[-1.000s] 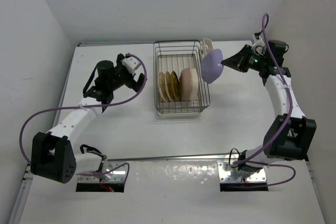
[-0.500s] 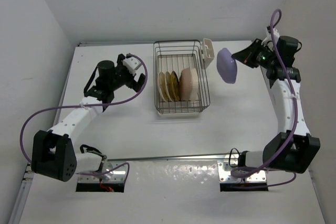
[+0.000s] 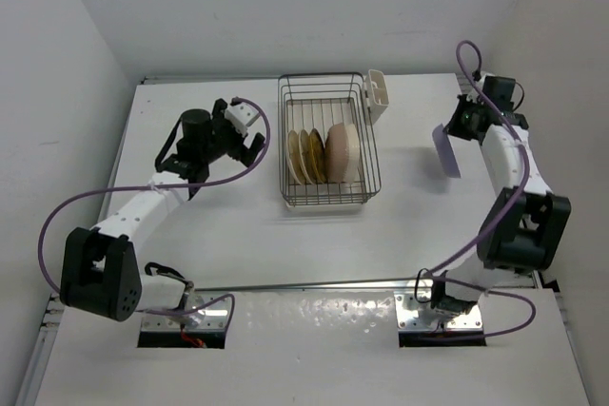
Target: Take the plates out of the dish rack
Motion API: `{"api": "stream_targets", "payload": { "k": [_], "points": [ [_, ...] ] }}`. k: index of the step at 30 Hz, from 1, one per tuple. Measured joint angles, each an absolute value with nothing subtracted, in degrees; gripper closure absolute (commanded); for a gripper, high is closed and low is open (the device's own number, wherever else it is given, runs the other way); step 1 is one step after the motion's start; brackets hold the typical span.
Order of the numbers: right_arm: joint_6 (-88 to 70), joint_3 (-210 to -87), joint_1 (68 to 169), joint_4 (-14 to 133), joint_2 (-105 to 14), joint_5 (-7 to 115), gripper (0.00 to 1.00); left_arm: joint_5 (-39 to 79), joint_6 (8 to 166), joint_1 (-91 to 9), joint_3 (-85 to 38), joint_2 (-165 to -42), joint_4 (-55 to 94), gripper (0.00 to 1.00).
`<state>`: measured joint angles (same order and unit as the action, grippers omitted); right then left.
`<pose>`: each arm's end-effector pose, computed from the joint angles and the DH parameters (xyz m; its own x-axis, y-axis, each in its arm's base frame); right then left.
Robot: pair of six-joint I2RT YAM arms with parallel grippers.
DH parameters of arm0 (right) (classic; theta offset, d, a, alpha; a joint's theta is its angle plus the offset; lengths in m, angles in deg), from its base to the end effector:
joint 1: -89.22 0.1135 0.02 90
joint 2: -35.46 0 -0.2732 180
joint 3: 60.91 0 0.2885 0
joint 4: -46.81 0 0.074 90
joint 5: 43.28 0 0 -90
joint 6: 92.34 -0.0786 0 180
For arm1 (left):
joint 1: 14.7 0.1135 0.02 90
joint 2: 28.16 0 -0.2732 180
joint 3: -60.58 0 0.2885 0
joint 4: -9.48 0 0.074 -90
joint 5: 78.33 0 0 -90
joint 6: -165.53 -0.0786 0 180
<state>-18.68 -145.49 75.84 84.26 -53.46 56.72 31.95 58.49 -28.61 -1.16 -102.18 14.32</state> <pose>0.4073 -0.0829 0.2639 -0.5934 0.4260 -0.6829 0.2802 0.9047 0.3208 0.3505 -0.1149 0.2713 -0.1129 0.3111 -0.9436 0.6068 0.7737 0.1825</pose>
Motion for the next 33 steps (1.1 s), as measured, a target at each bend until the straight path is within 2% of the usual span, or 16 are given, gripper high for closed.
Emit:
{"api": "stream_targets", "payload": {
  "k": [9, 17, 26, 33],
  "points": [
    [-14.0, -151.0, 77.7, 82.7, -71.9, 48.5, 1.0, 27.6, 56.3, -28.6, -4.3, -104.9, 15.7, 0.0],
    [-10.4, -151.3, 83.3, 78.4, -75.3, 43.8, 1.0, 24.9, 55.0, -28.5, -5.3, -106.2, 15.4, 0.0],
    [-5.9, -150.3, 83.9, 72.1, -76.6, 45.1, 1.0, 18.5, 56.3, -26.9, -5.3, -108.2, 10.7, 0.0],
    [-4.9, -157.1, 83.9, 70.9, -85.1, 47.6, 1.0, 13.6, 59.7, -23.8, -6.8, -112.1, 10.0, 0.0]
  ]
}}
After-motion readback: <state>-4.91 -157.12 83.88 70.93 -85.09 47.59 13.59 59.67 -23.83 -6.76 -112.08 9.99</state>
